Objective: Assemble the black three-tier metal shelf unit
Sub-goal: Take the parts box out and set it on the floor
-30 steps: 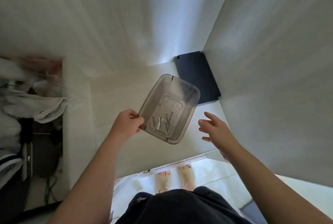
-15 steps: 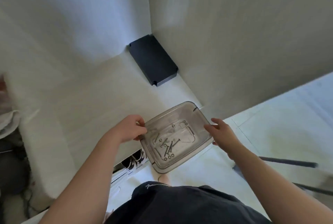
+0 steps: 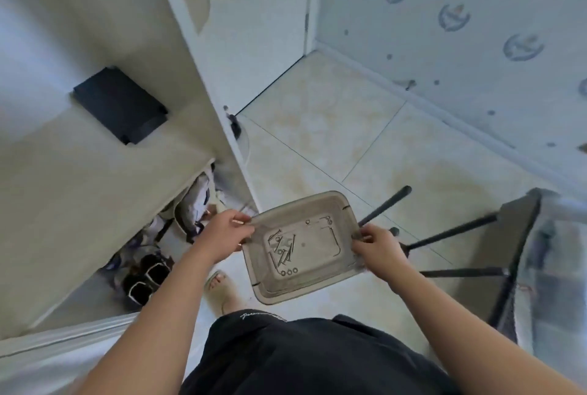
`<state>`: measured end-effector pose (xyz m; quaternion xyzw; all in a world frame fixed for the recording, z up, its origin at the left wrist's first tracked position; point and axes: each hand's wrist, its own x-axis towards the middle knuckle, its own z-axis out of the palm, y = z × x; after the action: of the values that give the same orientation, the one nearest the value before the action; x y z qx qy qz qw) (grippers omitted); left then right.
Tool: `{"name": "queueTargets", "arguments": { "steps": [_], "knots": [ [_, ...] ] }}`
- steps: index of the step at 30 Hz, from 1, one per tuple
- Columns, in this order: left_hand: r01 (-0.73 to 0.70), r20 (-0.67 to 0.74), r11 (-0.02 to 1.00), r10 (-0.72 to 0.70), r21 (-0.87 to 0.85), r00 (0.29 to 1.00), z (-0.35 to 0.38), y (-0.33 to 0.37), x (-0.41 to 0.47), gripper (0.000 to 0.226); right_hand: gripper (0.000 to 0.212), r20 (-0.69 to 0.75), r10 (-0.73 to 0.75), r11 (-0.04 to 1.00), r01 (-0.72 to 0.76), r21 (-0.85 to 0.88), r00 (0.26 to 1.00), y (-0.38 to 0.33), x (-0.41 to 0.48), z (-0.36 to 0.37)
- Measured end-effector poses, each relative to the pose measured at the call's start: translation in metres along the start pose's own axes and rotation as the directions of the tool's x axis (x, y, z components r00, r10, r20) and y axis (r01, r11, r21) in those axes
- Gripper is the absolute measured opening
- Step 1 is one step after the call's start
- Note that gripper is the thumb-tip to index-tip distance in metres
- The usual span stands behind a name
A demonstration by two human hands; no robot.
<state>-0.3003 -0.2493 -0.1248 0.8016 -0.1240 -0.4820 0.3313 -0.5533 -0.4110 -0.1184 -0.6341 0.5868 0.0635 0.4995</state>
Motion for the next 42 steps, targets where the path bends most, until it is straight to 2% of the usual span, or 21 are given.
{"name": "queueTargets", "arguments": {
  "steps": [5, 11, 15, 18, 23, 27, 31, 33, 36, 42],
  "knots": [
    [0.08, 0.103, 0.994, -0.072, -0.076, 0.992, 0.154, 0.012, -0.036, 0.036, 0.016, -0.1, 0.132, 0.987, -0.122, 0.102, 0.986, 0.122, -0.035, -0.088],
    [0.184, 0.286, 0.968, -0.227, 0.169, 0.931, 0.282, 0.021, -0.064, 0.044, 0.016, -0.185, 0.348, 0.916, -0.291, 0.276, 0.919, 0.242, -0.075, -0.145],
    [0.092, 0.347, 0.932, -0.22, 0.352, 0.912, 0.355, 0.026, -0.066, 0.023, 0.015, -0.201, 0.488, 0.831, -0.382, 0.404, 0.849, 0.308, -0.086, -0.151],
    [0.014, 0.383, 0.881, -0.219, 0.473, 0.898, 0.406, 0.021, -0.054, 0.031, 0.014, -0.166, 0.574, 0.753, -0.437, 0.492, 0.802, 0.357, -0.082, -0.142],
    [-0.061, 0.404, 0.786, -0.249, 0.616, 0.88, 0.485, -0.01, -0.009, 0.034, 0.034, -0.116, 0.68, 0.623, -0.488, 0.612, 0.724, 0.428, -0.043, -0.117],
    [-0.052, 0.327, 0.731, -0.24, 0.681, 0.914, 0.542, -0.056, 0.044, 0.032, 0.029, -0.046, 0.74, 0.527, -0.536, 0.66, 0.67, 0.482, 0.009, -0.086],
    [-0.083, 0.34, 0.698, -0.238, 0.711, 0.91, 0.596, -0.117, 0.104, 0.029, 0.025, -0.004, 0.787, 0.441, -0.559, 0.702, 0.616, 0.539, 0.07, -0.042],
    [-0.074, 0.347, 0.699, -0.258, 0.712, 0.902, 0.622, -0.151, 0.139, 0.032, 0.02, 0.01, 0.798, 0.417, -0.565, 0.712, 0.602, 0.568, 0.103, -0.019],
    [-0.1, 0.35, 0.666, -0.254, 0.739, 0.901, 0.656, -0.199, 0.195, 0.038, 0.035, 0.049, 0.811, 0.364, -0.568, 0.738, 0.583, 0.611, 0.155, 0.013],
    [-0.171, 0.37, 0.63, -0.198, 0.758, 0.908, 0.706, -0.254, 0.278, 0.031, 0.037, 0.136, 0.807, 0.25, -0.541, 0.803, 0.575, 0.67, 0.239, 0.07]
  ]
}}
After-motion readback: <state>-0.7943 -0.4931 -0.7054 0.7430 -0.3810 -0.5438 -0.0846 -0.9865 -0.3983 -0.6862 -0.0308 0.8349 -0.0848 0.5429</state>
